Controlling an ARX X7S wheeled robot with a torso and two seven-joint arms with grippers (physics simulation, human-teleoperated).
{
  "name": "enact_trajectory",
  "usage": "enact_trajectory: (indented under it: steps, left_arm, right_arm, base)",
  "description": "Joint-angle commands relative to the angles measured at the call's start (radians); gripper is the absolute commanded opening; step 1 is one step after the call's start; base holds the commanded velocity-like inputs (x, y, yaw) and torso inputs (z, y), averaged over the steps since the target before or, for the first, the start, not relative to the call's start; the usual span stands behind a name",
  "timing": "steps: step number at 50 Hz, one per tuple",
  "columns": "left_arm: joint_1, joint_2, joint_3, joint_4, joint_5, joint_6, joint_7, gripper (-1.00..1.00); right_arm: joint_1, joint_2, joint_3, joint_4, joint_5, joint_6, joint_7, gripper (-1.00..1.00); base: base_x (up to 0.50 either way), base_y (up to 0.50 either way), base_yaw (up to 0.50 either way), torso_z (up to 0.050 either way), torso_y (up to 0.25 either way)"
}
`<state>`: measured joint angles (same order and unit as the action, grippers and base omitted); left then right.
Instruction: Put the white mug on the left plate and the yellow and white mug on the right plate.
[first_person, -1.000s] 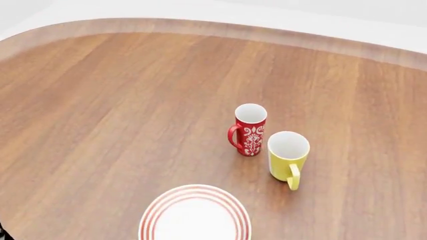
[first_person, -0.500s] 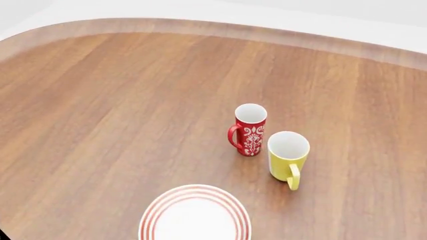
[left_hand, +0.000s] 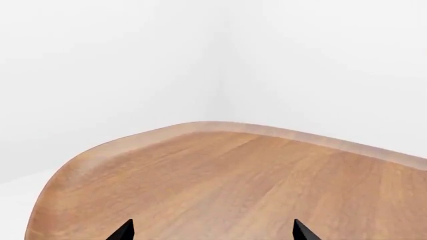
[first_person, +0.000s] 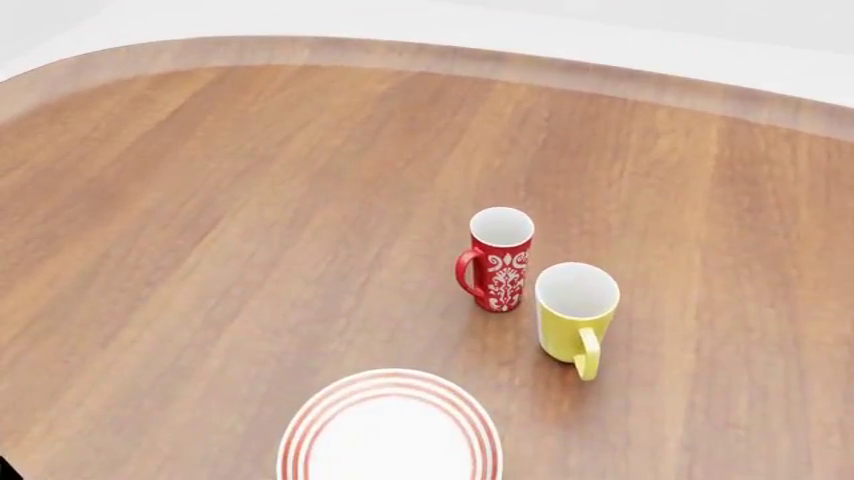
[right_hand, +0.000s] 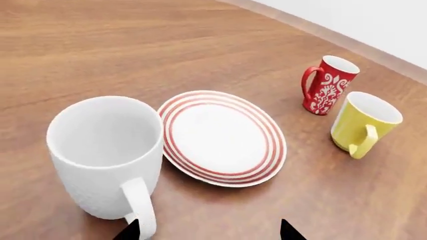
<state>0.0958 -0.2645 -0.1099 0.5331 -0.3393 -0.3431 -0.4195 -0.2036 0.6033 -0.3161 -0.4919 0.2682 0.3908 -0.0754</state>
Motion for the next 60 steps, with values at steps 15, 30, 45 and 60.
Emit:
enact_trajectory:
  steps: [15,30,45,60]
  left_arm:
    - [0.013,0.007,-0.014,-0.013,0.017,0.043,0.031,1.0]
    - [0.015,0.004,-0.012,-0.008,0.009,0.043,0.023,1.0]
    - [0.013,0.0,-0.007,-0.01,0.005,0.042,0.016,1.0]
    - [0.011,-0.004,-0.001,-0.017,0.005,0.049,0.011,1.0]
  right_arm:
    - [0.194,-0.054,-0.076,0.157,-0.041,0.087,-0.123,1.0]
    - [0.216,-0.043,-0.155,0.139,-0.077,0.125,-0.152,1.0]
    - [0.268,-0.022,-0.218,0.132,-0.108,0.173,-0.196,1.0]
    - [0.373,-0.043,-0.268,0.181,-0.112,0.213,-0.266,1.0]
  base:
    - [0.0,0.0,0.0,0.0,0.0]
    - [0.0,0.0,0.0,0.0,0.0]
    - [0.0,0.0,0.0,0.0,0.0]
    - [0.0,0.0,0.0,0.0,0.0]
